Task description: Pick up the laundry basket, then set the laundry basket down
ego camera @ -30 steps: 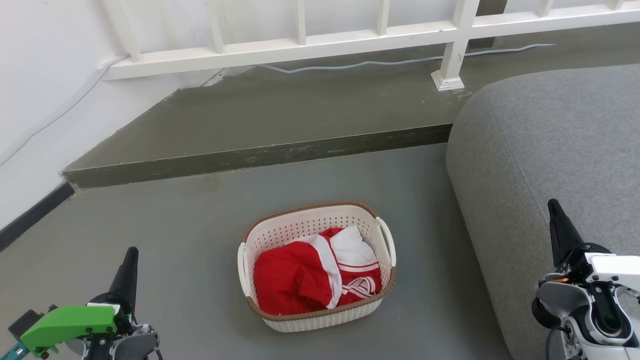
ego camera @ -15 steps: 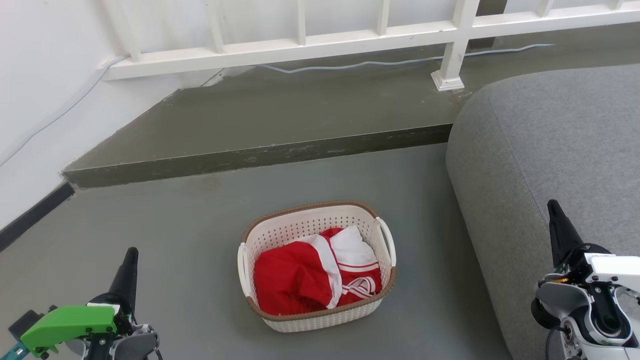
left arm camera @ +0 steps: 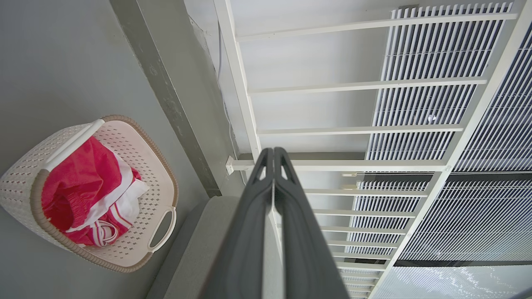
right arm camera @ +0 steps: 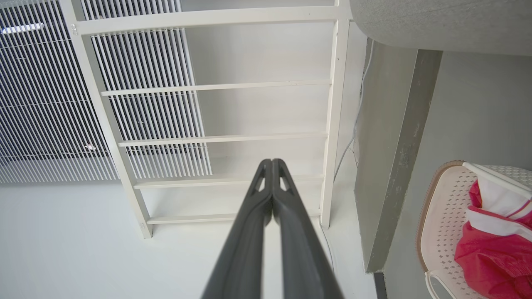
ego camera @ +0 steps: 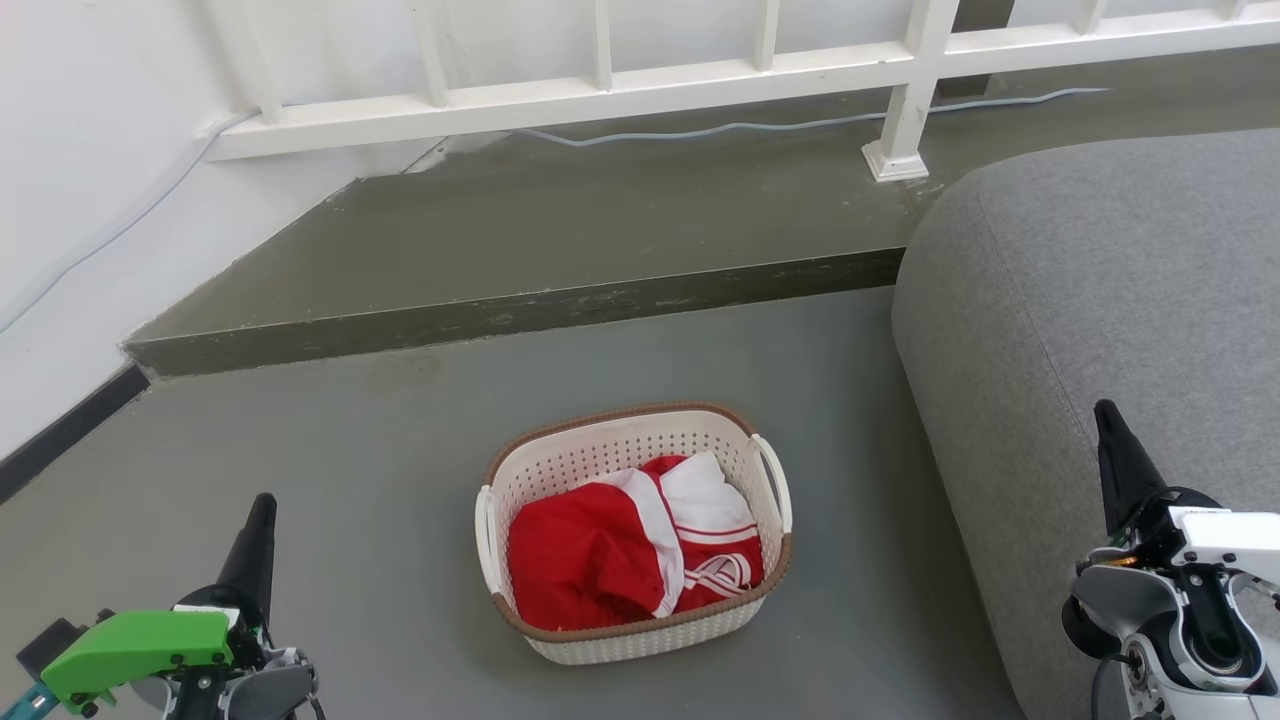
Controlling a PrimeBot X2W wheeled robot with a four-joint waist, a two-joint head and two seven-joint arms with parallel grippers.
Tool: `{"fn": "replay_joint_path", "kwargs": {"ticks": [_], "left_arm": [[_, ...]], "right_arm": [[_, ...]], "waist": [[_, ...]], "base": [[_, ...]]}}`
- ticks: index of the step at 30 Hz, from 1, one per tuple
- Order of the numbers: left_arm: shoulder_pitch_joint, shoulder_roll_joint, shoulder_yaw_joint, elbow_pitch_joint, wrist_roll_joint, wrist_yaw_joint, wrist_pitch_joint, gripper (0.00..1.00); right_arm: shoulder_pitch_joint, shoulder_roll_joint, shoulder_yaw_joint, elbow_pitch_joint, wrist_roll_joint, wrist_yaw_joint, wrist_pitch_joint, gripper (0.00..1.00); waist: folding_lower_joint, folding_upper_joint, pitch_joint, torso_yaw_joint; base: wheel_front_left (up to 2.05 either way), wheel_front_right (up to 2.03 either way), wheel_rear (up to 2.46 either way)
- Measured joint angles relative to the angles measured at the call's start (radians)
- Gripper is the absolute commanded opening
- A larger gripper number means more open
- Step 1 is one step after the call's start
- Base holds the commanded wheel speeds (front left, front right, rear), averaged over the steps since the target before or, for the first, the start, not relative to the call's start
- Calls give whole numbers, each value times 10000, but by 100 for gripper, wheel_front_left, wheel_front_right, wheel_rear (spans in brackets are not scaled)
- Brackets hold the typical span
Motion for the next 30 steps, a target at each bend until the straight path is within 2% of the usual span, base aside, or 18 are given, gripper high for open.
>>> {"fn": "replay_joint_path", "kwargs": {"ticks": [30], "left_arm": [[-57, -2, 23, 21, 0, -38, 2, 0]], "right_arm": [[-4, 6, -19, 38, -2, 2, 29, 0]], "waist": [[0, 0, -1, 0]], "base": [[0, 0, 0]]}}
